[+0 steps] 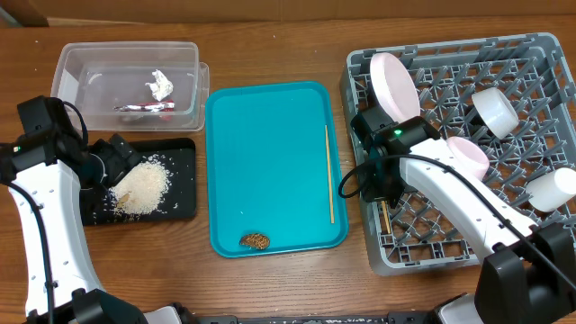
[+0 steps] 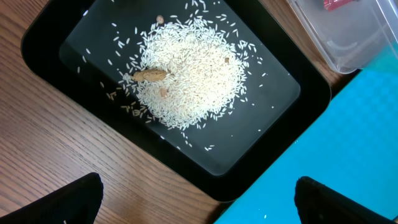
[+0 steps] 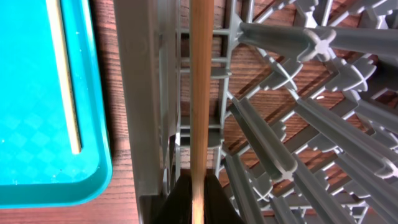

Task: Sort waste into correct bins and load items into the dishwasher
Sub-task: 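Carry the chopstick right and drop it into the rack's left edge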

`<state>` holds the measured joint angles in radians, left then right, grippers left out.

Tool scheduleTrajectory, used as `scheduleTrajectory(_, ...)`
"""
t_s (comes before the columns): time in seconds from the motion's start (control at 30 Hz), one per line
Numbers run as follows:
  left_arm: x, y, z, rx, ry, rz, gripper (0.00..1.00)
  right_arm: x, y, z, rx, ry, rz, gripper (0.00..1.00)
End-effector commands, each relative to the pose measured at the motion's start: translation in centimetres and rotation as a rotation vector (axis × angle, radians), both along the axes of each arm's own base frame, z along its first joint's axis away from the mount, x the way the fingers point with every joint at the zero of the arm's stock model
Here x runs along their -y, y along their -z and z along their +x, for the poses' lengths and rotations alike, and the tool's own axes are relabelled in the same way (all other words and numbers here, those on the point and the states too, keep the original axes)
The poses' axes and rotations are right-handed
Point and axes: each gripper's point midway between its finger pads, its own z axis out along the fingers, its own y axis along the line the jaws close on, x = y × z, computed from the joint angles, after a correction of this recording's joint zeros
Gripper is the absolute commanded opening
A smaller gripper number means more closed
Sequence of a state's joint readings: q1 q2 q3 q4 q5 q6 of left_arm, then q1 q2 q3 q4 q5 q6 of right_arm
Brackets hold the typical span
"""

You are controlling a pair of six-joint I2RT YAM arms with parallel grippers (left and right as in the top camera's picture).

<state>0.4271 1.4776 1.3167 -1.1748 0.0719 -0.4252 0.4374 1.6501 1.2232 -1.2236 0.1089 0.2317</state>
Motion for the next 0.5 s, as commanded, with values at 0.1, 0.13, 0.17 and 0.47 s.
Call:
scheduleTrajectory(0.1,0.23,0.39,0.02,-0.008,-0.012,-0.016,1.0,0.07,-0.36,0.18,0.023,-0.001,0.007,0.22)
scheduleTrajectory(0.13,0.22,0.37,0.03,-0.007,-0.012,-0.015,1.0,0.07,-0.36,0.18,0.023,-0.001,0.007,0.23)
scheduleTrajectory(0.17,0.22,0.37,0.03,-0.007,-0.012,-0.015,1.0,0.07,-0.36,0.18,0.023,-0.001,0.008,0.27)
scheduleTrajectory(0.47,0.23,0.39,0.02,-0.008,-0.012,-0.015,1.0,0.07,-0.36,0.18,0.023,-0.002,0.007,0.33)
